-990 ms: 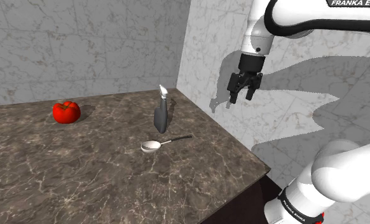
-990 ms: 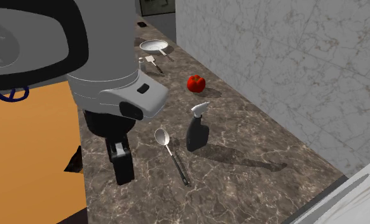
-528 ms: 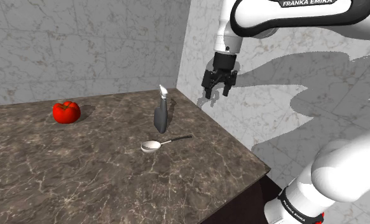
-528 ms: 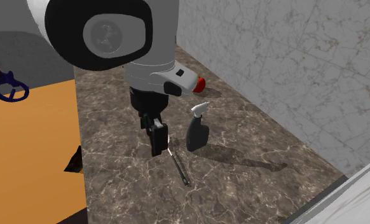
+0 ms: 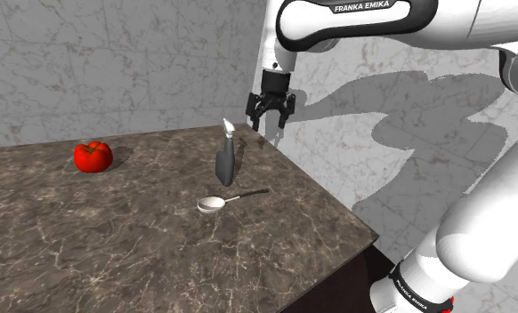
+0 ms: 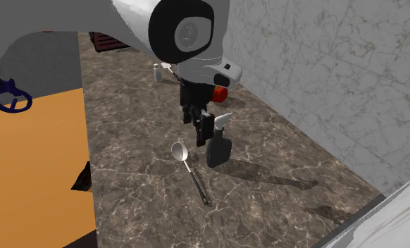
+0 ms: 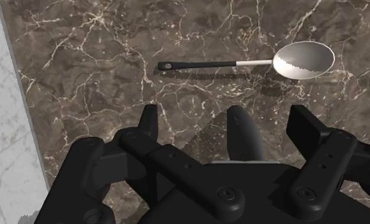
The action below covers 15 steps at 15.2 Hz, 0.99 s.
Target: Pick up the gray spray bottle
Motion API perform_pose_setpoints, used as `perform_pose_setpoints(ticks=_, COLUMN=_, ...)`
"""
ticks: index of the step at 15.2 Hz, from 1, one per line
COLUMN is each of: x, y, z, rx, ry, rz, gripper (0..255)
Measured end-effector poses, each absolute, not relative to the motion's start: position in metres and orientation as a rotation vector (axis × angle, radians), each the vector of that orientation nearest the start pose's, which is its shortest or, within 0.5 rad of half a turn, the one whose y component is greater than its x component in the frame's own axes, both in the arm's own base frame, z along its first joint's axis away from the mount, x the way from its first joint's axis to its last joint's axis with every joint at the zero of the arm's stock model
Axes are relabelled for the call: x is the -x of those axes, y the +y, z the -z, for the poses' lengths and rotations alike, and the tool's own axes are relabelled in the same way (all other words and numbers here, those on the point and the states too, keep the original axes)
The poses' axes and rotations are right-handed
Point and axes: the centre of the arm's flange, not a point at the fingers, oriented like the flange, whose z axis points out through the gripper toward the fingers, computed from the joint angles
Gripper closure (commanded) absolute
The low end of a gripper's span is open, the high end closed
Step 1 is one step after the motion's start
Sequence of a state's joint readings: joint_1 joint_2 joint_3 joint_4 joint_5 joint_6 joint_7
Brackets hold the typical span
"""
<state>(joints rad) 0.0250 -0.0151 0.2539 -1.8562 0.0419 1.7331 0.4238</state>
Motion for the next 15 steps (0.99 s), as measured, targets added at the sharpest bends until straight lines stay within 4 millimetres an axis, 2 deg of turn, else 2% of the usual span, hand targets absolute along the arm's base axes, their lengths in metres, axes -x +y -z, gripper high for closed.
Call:
perform_pose_setpoints(ticks=9, x=-0.629, y=0.197, z=-0.494, rx=3.133, ry=0.283, rz=-0.15, gripper=0)
perform_pose_setpoints(ticks=12, x=-0.642, y=0.202, z=-0.481, rx=3.133, ry=0.29, rz=-0.147, gripper=0)
perform_pose_setpoints(ticks=15, x=-0.643, y=0.203, z=-0.468, rx=3.133, ry=0.291, rz=-0.146, gripper=0)
